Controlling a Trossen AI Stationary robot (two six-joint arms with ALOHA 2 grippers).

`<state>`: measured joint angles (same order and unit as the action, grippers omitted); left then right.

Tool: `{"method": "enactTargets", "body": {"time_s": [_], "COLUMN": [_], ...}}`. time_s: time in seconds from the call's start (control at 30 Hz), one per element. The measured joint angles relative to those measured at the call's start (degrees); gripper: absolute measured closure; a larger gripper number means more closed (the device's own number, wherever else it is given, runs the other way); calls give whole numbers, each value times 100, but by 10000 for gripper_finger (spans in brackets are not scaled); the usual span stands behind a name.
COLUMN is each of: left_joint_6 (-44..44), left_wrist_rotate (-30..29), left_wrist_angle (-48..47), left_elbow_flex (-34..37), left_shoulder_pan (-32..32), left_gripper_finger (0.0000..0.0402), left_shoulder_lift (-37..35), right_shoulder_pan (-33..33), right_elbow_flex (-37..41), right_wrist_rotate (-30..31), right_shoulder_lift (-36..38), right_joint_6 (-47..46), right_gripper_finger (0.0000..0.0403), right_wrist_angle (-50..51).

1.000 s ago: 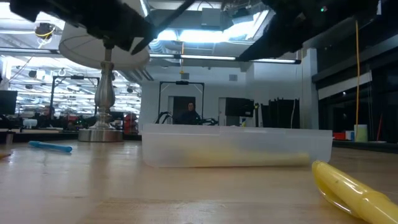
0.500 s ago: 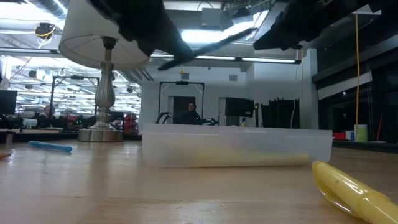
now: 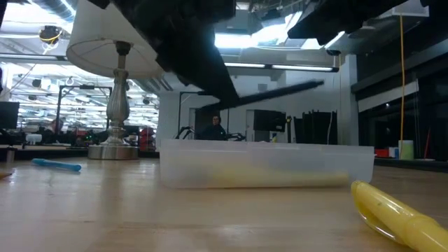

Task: Pick & place school supplies into a supply box
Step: Put the black pen into the pink supply box

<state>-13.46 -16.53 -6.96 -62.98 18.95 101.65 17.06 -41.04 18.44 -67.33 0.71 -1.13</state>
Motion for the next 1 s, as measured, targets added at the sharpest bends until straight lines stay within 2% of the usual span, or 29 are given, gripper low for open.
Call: {"method": "enactTargets", "body": {"time_s": [0.23,0.53,0.87,1.0], "left_joint_6": [-377,-532,-546,-543], "left_wrist_rotate": [40,322,272,272], "left_wrist_angle": [-159,-210,-239,-209], "left_elbow_flex": [-4,-4,0,20], "left_shoulder_pan": [-117,-95,-95,-95], "left_gripper_finger": [377,375,375,375], "left_shoulder_lift": [41,63,63,63], "right_shoulder_pan": [0,0,0,0], "right_elbow_flex": [0,0,0,0], "right_wrist_rotate": [0,0,0,0], "right_shoulder_lift": [-2,-4,-7,-7], "right_joint_6": [149,130,128,127], "right_gripper_finger": [398,377,397,391], "right_wrist_angle": [-57,-54,-54,-52]}}
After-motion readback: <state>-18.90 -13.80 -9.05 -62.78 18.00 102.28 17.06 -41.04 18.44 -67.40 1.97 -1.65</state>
